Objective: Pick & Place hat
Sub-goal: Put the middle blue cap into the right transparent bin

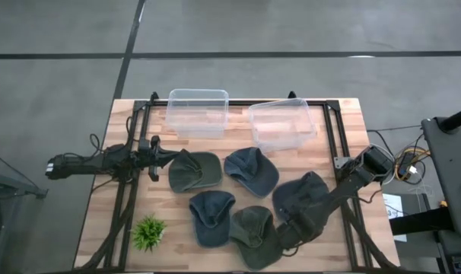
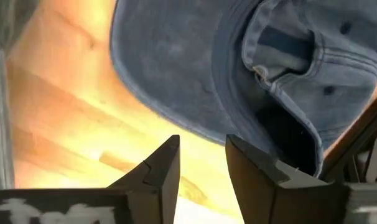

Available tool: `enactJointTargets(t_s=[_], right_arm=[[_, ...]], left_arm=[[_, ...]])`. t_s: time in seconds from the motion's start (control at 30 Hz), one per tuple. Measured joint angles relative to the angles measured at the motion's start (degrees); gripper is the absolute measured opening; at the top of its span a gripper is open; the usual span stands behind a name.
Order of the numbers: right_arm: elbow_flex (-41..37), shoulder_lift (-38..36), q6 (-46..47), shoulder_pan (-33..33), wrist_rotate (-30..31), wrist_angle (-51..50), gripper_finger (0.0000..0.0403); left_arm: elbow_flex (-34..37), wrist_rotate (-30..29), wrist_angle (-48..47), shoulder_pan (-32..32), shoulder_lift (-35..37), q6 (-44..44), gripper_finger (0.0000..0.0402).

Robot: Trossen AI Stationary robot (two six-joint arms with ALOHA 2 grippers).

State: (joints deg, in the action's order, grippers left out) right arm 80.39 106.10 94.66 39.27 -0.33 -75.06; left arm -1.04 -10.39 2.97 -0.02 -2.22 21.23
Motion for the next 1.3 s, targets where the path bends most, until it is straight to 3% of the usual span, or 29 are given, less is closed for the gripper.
enactJointTargets(t_s=[0.53,1.03,1.3], right_arm=[[0.12,0.0,-14.75,-0.28,-2.9,0.54,0.0115],[-2.3,0.24,-27.25,-0.33,-2.63,0.32,0.0202],[-6.03,0.66,-30.47,-0.01,-2.69,1.04,0.0216]], left_arm=[[0.0,0.0,0.01,-0.01,0.0,1.49,0.0],[0.0,-0.02,0.01,-0.01,0.0,1.51,0.0],[-0.01,-0.02,0.01,0.01,-0.02,1.51,0.0]])
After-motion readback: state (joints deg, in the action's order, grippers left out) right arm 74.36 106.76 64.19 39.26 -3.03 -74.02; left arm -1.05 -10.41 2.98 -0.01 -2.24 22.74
